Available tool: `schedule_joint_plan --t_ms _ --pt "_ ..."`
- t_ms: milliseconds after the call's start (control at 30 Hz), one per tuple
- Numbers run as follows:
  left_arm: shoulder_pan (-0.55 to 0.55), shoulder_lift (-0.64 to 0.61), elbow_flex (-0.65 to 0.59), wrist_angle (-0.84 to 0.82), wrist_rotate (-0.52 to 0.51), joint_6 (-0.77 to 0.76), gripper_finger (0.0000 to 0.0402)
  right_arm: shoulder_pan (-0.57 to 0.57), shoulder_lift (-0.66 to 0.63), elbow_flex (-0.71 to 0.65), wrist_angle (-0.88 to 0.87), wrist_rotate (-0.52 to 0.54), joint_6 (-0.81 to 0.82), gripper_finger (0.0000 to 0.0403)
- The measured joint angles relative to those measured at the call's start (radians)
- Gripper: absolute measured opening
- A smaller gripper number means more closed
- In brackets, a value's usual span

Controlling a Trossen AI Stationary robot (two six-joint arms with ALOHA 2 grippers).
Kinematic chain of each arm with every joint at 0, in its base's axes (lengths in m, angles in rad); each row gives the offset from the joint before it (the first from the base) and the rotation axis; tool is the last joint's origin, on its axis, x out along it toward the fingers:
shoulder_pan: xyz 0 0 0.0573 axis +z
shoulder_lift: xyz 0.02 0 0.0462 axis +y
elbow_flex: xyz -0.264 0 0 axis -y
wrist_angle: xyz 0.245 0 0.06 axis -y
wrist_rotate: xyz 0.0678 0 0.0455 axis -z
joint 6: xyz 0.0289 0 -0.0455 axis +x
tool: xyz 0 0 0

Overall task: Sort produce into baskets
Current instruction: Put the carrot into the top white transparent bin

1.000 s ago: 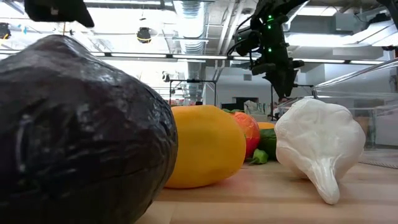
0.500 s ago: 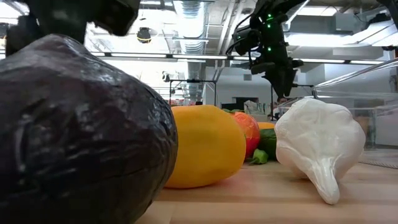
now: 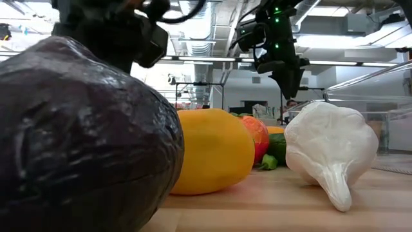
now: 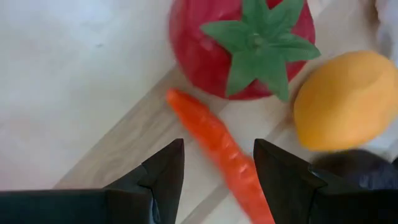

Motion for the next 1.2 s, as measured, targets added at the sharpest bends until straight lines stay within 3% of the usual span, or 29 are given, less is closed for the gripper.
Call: schedule_joint_plan --t_ms 400,567,867,1033,1200 --pt "0.000 0.089 0.002 0.000 0.023 0.021 0.0179 0.078 -0.004 0.002 -0.010 0.010 -0.021 0.0176" --pt "-0.001 0.089 0.002 -0.006 0.019 0.024 0.0152 0.132 -0.057 0.002 -0.006 0.012 -0.052 0.0176" --pt "-0.001 0.088 0.001 -0.013 0.018 0.077 0.0067 0.267 -0.332 0.001 0.029 0.110 -0.047 0.0176" --pt "0.000 0.090 0.025 -0.028 0.016 0.146 0.0066 0.369 -0.524 -0.060 0.161 0.146 -0.044 0.0176" --pt "0.000 0.090 0.118 -0.096 0.015 0.260 0.0075 0.452 -0.697 -0.221 0.314 0.146 -0.040 0.0176"
